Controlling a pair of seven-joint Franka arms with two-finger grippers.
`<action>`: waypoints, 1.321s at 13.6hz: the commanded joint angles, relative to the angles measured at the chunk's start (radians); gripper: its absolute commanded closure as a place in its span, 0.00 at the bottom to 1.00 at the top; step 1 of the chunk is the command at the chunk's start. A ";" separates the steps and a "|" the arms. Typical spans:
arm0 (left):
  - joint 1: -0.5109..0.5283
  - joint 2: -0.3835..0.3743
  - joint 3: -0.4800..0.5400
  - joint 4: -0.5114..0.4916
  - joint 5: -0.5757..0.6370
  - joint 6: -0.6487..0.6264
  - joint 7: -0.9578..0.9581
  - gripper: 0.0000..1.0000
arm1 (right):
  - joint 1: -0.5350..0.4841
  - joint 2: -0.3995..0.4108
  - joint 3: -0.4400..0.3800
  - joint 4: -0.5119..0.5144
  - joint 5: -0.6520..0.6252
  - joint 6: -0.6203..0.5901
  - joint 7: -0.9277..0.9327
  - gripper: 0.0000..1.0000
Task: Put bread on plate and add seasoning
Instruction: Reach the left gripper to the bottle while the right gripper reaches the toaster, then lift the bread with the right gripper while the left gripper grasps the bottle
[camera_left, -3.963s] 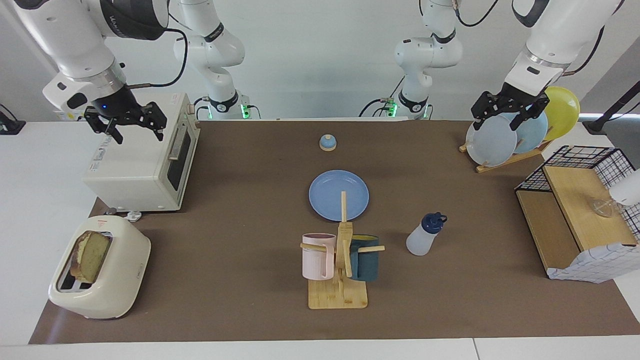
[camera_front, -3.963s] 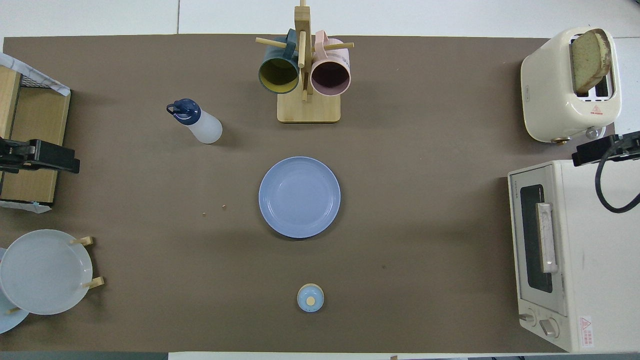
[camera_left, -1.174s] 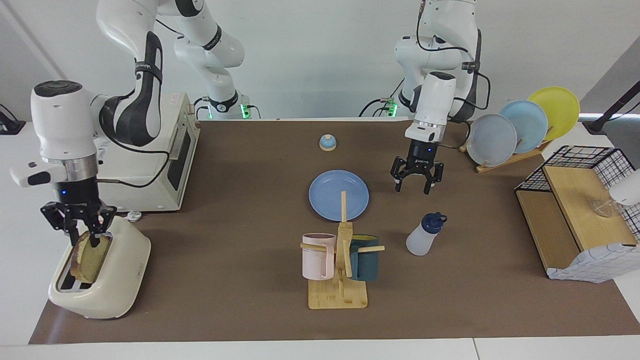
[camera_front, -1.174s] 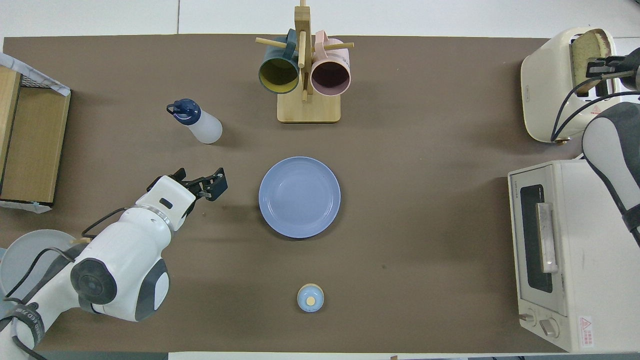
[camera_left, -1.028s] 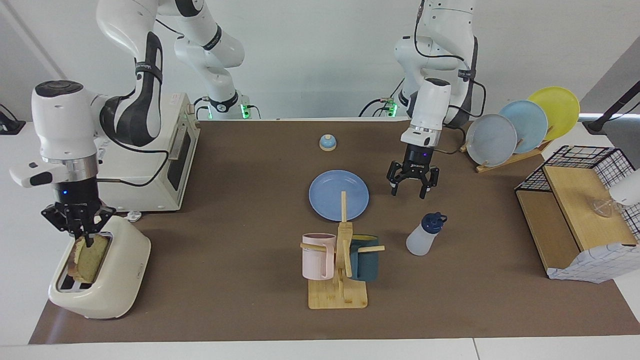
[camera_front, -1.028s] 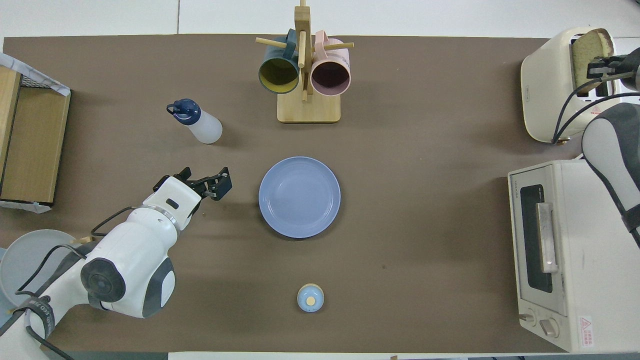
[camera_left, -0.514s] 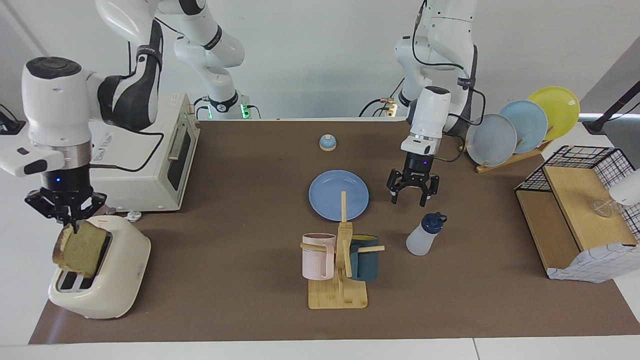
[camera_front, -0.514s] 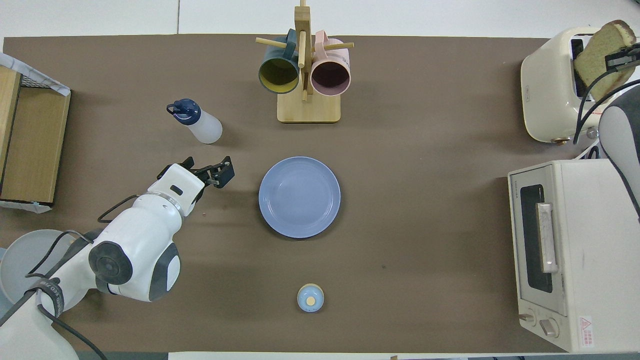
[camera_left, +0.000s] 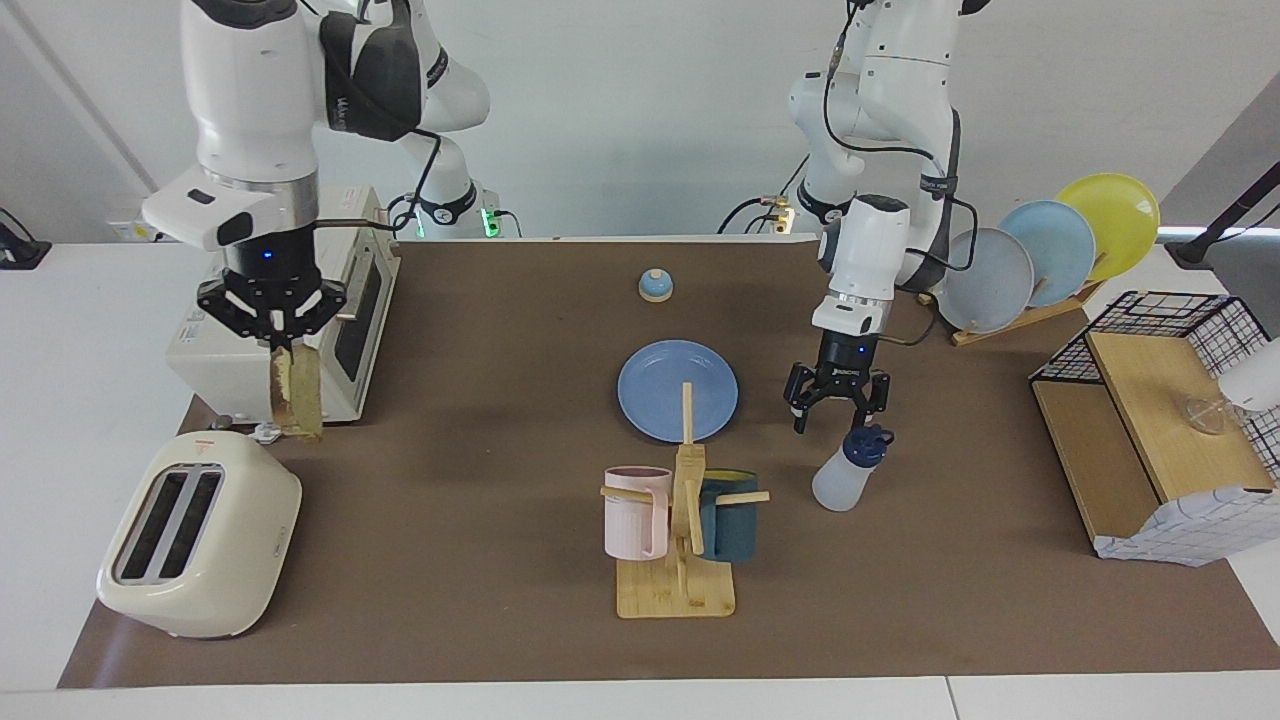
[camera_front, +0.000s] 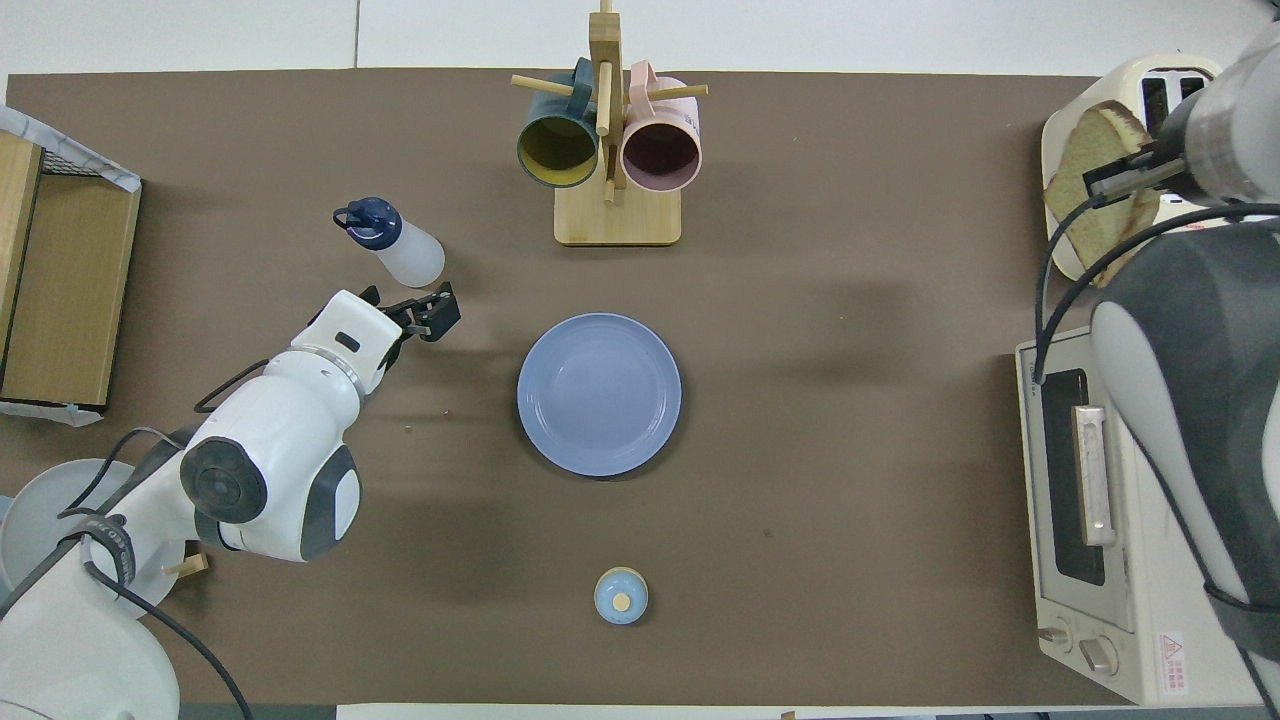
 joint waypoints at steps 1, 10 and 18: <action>-0.040 0.047 0.047 0.042 0.005 0.010 0.010 0.00 | 0.070 -0.032 0.001 -0.049 0.053 -0.027 0.127 1.00; -0.408 0.144 0.410 0.080 -0.085 0.097 -0.002 0.00 | 0.392 -0.046 0.003 -0.230 0.210 0.180 0.658 1.00; -0.442 0.248 0.441 0.111 -0.176 0.225 0.022 0.00 | 0.553 -0.014 0.001 -0.431 0.202 0.556 0.805 1.00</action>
